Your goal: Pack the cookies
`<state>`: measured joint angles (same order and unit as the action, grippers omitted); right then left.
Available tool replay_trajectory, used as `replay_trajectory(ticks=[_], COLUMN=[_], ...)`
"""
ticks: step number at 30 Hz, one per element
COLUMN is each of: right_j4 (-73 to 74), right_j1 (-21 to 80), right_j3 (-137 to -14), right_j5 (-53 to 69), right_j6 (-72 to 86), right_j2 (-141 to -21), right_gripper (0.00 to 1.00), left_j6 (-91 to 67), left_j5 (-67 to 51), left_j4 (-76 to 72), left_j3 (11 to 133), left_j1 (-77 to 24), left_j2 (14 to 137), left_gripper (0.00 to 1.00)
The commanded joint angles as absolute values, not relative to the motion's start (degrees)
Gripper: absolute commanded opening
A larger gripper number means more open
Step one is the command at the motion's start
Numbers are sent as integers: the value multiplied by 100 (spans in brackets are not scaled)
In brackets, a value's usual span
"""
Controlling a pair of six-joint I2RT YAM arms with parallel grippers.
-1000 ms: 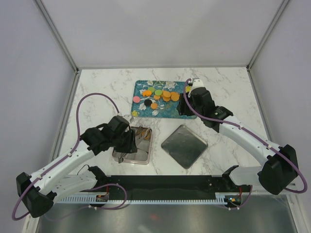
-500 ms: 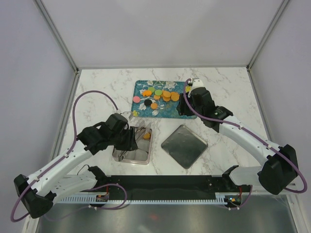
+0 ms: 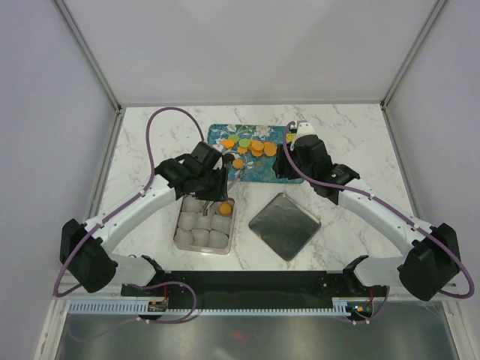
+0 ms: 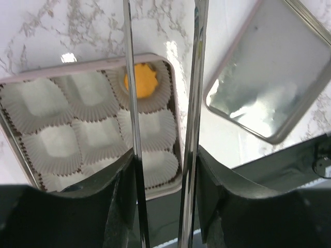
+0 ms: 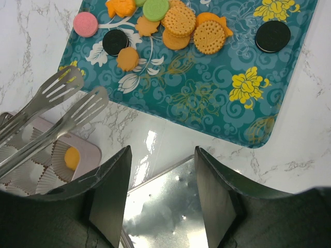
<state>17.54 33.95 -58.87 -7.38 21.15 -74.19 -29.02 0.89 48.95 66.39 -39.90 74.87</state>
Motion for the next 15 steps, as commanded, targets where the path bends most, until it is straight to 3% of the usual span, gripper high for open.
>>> replay_trajectory(ticks=[1,15], right_j4=[1573,1573], right_j1=[3384,3384], right_j3=[-5906,-5862], right_j5=[-747,-730], right_j6=[2057,2030], right_j2=[-7225,-7172], right_gripper=[60,60], left_j6=[-2426,-2162], left_j5=[44,-448], left_j4=[4448,3946], left_j3=[7013,7207], left_j1=[-3718,-3261], left_j2=[7830,8921], left_gripper=[52,52])
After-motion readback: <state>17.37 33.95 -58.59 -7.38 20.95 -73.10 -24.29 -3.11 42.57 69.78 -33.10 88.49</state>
